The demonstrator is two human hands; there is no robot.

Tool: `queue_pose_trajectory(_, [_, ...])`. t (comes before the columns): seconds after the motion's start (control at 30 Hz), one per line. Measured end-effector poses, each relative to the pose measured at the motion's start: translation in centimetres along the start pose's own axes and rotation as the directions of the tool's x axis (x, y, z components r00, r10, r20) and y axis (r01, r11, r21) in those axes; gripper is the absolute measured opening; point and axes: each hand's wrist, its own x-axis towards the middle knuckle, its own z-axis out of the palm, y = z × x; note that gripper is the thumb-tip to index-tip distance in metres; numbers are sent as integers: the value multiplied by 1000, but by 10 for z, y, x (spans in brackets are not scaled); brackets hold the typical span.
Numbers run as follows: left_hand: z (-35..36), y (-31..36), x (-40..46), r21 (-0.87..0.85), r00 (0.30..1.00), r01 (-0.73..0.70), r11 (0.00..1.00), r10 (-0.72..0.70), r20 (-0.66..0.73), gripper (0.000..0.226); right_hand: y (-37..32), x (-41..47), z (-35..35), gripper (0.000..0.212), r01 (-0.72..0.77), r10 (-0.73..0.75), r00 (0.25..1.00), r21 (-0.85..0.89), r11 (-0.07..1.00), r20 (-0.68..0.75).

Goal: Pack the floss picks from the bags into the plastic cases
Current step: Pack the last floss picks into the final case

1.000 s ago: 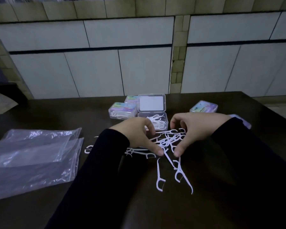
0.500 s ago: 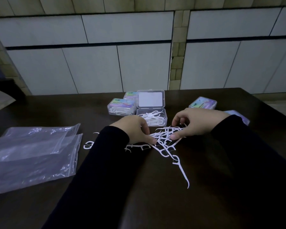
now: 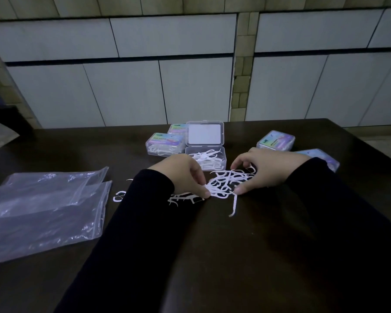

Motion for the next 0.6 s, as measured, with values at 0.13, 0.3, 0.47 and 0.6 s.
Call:
queue_pose_trajectory(0.13, [-1,1,-2,-15,999,32,999,-32,35,39,0,-2,-3,88,44,-44,999,-19,999,21])
queue_pose_trajectory(0.3, [-2,3,-2,-35,1000,22,999,-22,4,23,-2,-1,0,71,72,-72,997,9,997,-24])
queue_pose_trajectory(0.47, [-1,3,-3,-18,999,36,999,-36,5,13,-1,7,4,27,115,-103,985,79,990,-139])
queue_pose_trajectory(0.6, [-1,3,-2,10,1000,17,1000,-17,-2,12,-2,8,7,21,95,-88,985,42,995,-148])
